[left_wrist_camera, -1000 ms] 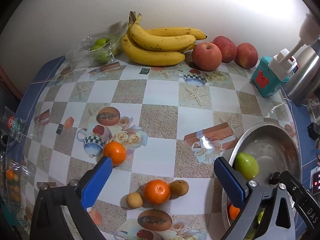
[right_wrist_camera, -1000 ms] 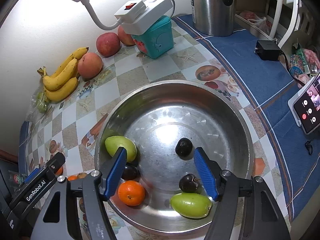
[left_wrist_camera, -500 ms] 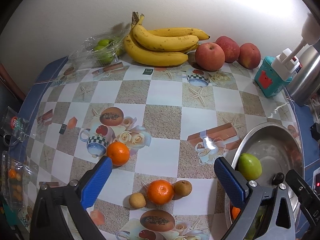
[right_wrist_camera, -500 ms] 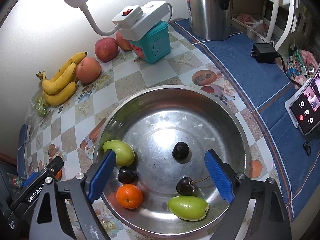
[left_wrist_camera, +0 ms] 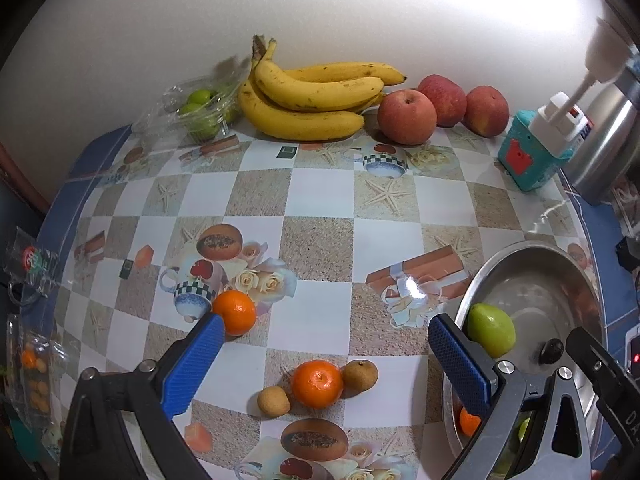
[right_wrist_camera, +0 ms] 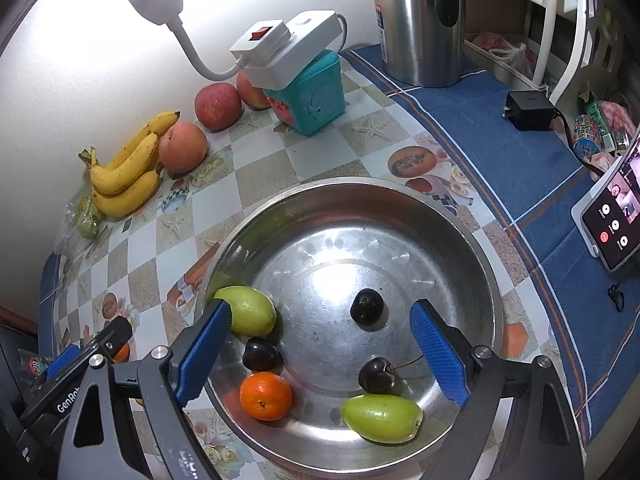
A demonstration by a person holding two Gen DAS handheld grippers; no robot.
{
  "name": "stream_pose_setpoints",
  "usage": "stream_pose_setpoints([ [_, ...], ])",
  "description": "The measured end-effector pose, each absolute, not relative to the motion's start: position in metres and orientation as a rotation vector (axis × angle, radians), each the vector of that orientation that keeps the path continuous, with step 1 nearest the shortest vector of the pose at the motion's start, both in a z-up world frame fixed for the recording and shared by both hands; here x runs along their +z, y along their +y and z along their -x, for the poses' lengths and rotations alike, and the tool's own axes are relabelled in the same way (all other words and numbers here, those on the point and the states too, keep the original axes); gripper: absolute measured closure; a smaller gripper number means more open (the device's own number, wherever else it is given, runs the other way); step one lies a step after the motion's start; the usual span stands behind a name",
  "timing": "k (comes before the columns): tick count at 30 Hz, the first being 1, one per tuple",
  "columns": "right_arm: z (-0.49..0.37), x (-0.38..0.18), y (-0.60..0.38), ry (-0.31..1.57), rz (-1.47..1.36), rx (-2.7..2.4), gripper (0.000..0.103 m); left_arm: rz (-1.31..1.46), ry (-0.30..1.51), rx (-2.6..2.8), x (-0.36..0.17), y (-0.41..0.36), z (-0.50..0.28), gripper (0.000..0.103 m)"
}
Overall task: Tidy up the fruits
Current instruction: 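Withdraw both grippers from the bowl back over the loose fruit, then move the left gripper to a mandarin while the right approaches a brown kiwi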
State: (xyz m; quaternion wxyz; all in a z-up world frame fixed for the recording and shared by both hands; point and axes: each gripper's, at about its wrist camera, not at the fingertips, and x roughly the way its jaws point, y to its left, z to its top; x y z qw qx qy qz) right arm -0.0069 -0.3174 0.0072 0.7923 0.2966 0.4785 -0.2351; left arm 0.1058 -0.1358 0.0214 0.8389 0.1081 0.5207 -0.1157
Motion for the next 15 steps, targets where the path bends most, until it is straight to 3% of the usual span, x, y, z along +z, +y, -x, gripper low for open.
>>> stream_pose_setpoints([
  [15, -0.010, 0.005, -0.298, 1.085, -0.583, -0.447, 0.012, -0.321, 1.049, -0.227, 0.039, -0.117, -0.108, 0.000],
])
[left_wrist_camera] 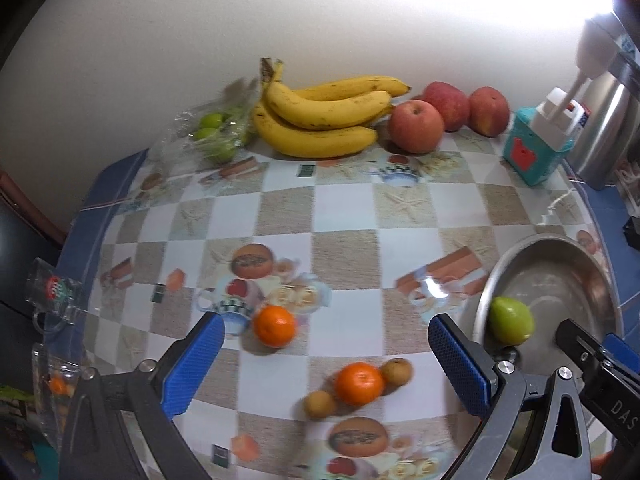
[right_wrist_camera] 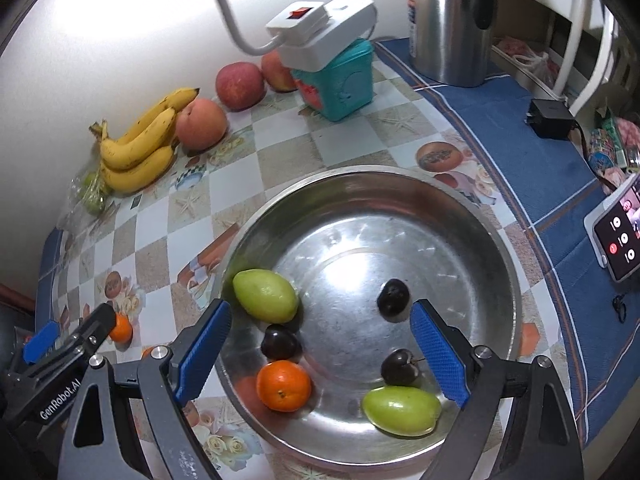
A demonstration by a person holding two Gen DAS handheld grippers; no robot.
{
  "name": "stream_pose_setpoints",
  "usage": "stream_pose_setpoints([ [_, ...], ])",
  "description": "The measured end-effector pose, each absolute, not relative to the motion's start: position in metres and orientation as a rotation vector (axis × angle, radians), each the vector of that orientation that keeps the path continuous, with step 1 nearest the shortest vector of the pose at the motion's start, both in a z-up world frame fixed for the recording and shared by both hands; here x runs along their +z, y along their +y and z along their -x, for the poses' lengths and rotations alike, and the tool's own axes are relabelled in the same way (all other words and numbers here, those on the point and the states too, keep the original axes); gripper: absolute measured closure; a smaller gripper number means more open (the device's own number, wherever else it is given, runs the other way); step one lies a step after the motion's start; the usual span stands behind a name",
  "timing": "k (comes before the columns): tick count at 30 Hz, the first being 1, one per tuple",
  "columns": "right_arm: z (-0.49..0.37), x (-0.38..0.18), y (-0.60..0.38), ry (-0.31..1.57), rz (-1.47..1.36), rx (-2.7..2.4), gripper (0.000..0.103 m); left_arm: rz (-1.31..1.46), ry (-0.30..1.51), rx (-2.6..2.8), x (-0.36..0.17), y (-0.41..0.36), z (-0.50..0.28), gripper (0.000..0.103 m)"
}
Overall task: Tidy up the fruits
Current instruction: 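Move the left gripper to a mandarin while the right approaches a brown kiwi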
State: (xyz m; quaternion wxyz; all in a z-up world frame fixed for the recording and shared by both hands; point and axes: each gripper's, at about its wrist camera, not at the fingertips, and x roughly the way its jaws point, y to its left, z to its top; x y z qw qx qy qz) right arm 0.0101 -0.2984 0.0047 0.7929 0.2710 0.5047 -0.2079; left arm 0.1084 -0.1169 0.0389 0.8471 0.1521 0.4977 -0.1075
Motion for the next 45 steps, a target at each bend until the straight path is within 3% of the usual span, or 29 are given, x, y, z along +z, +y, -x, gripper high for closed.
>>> stream_pose_setpoints([
  [21, -0.060, 0.013, -0.209, 1.104, -0.454, -0.213, 0.012, -0.119, 1.091, -0.002, 0.051, 0.007, -0.137, 0.000],
  [40, -0.083, -0.013, -0.162, 1.167, -0.351, -0.139, 0.013, -0.057, 1.224, -0.031, 0.009, 0.013, -0.144, 0.000],
  [43, -0.085, -0.018, -0.160, 1.174, -0.344, -0.136, 0.015, -0.033, 1.230, -0.040, 0.006, 0.010, -0.147, 0.000],
  [45, -0.086, -0.020, -0.160, 1.174, -0.341, -0.135, 0.022, -0.025, 1.232, -0.054, 0.005, 0.008, -0.149, 0.000],
])
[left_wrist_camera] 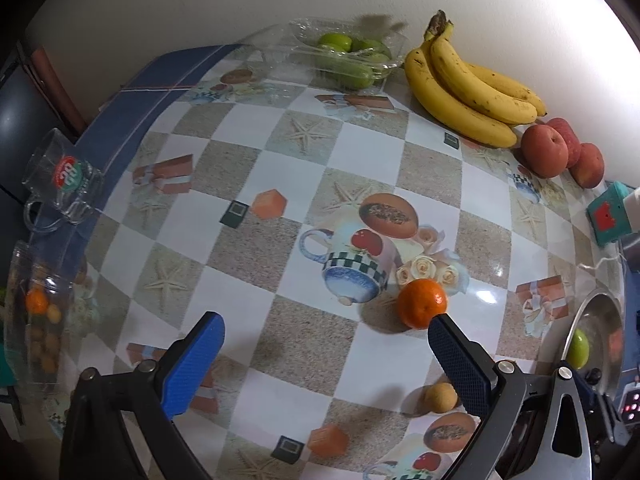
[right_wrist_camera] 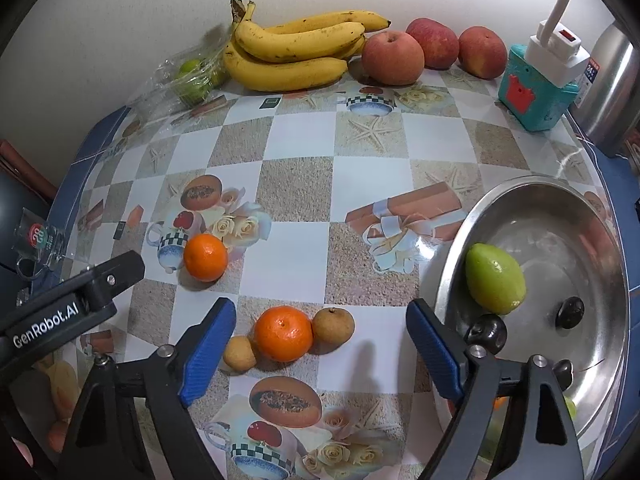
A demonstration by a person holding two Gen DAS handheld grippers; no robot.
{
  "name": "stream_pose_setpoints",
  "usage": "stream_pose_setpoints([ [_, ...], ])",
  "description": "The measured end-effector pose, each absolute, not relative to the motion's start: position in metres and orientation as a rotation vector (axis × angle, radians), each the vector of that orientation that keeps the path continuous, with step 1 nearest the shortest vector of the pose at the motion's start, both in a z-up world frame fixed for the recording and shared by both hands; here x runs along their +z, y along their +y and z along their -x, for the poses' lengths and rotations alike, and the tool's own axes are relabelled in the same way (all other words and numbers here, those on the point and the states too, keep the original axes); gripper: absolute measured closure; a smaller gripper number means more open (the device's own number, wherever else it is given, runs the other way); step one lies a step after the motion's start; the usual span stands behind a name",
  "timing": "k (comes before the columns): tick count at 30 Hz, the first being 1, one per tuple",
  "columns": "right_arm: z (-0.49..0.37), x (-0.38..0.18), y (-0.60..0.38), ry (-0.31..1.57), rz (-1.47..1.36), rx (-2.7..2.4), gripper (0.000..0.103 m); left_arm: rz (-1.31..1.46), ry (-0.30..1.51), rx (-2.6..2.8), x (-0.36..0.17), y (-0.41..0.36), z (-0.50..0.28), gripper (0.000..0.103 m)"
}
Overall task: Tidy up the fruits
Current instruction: 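Move the left gripper to a mandarin while the right approaches a brown kiwi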
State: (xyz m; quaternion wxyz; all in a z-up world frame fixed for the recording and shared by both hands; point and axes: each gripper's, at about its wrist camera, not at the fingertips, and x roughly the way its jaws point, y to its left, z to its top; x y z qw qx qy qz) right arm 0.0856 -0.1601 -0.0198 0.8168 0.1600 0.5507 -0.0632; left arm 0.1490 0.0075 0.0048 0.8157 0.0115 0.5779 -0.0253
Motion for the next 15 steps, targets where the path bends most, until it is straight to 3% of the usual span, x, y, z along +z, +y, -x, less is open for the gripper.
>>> stream_pose_setpoints([
  [4, -0.086, -0.020, -0.161, 1.168, -0.343, -0.131, 0.025, -0.006, 1.229, -0.080, 0.004, 0.002, -0.151, 0.000],
  [8, -0.085, -0.020, -0.168, 1.150, -0.373, -0.139, 0.044, 0.016, 1.219, -0.113, 0.003, -0.004, -0.154, 0.001],
  [15, -0.084, -0.023, -0.179, 1.149, -0.422, -0.141, 0.058, 0.013, 1.220, -0.179, -0.003, -0.018, -0.157, 0.010],
])
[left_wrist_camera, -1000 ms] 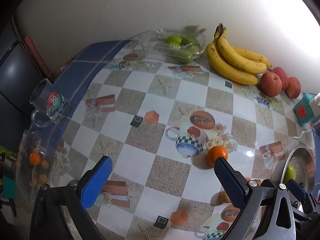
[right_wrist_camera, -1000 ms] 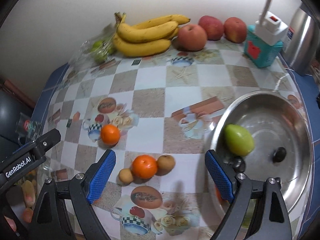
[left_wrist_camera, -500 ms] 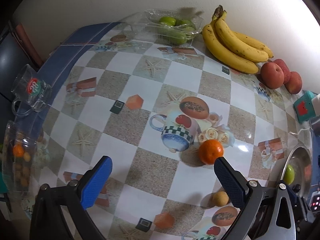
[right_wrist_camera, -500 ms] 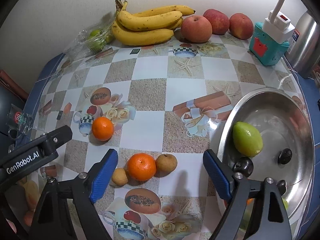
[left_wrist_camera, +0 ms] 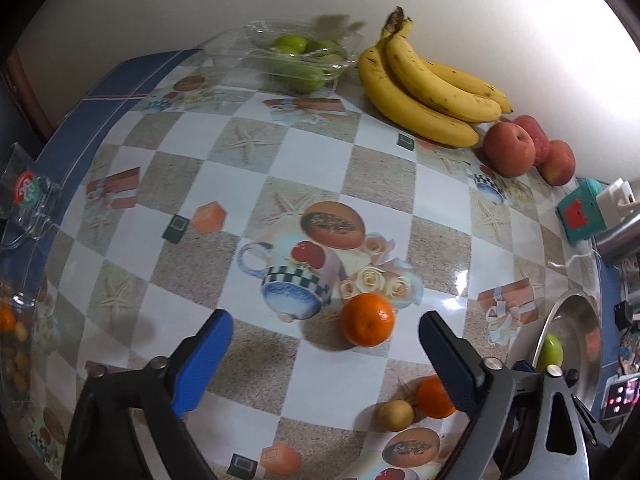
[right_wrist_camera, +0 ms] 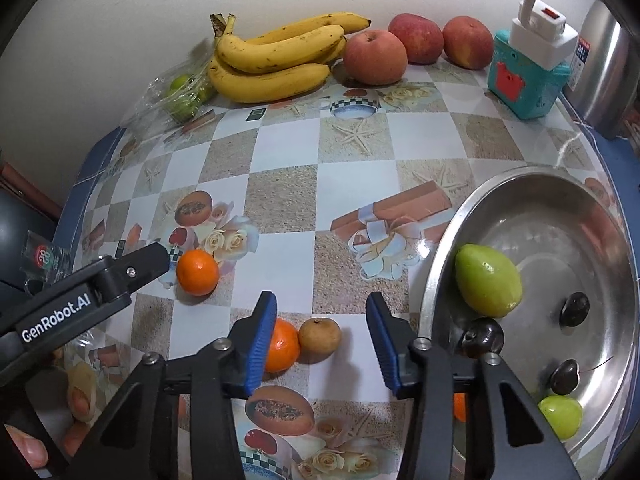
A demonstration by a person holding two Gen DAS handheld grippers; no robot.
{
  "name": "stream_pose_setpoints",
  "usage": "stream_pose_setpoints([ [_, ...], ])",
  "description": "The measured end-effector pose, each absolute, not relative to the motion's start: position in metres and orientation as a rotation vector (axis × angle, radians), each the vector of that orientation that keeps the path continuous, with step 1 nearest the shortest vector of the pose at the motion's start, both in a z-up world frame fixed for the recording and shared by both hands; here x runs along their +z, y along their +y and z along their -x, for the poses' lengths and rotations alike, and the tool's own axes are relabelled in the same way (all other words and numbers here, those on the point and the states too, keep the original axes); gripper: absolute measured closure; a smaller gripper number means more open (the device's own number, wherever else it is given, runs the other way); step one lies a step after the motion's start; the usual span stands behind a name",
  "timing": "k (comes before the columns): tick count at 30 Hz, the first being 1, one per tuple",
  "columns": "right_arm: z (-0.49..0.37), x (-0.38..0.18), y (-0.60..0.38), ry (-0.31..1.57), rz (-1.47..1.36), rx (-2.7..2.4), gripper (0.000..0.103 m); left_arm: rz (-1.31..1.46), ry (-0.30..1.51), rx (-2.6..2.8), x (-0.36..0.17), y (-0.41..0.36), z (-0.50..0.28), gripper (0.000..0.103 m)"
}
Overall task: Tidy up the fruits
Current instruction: 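Move the left gripper to a mandarin while the right approaches a brown kiwi, then close the left gripper on the mandarin while the right closes on the kiwi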
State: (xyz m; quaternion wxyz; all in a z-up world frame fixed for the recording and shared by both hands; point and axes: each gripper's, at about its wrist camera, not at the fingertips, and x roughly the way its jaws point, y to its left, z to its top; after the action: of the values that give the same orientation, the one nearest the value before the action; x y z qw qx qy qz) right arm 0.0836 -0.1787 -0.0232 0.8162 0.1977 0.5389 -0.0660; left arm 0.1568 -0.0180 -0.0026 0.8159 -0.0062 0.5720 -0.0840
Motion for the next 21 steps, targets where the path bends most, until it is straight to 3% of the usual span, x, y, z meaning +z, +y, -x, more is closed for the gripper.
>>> stream_pose_setpoints([
  [11, -0.084, -0.040, -0.185, 1.195, -0.482, -0.137, 0.062, 0.015, 1.251, -0.237, -0.020, -0.033, -0.164, 0.022],
  [15, -0.084, -0.044, -0.186, 1.209, -0.499, -0.137, 0.068, 0.009, 1.261, -0.245, -0.025, -0.037, -0.166, 0.027],
  [21, -0.083, -0.047, -0.184, 1.217, -0.521, -0.127, 0.072, 0.009, 1.268, -0.261, -0.029, -0.040, -0.167, 0.042],
])
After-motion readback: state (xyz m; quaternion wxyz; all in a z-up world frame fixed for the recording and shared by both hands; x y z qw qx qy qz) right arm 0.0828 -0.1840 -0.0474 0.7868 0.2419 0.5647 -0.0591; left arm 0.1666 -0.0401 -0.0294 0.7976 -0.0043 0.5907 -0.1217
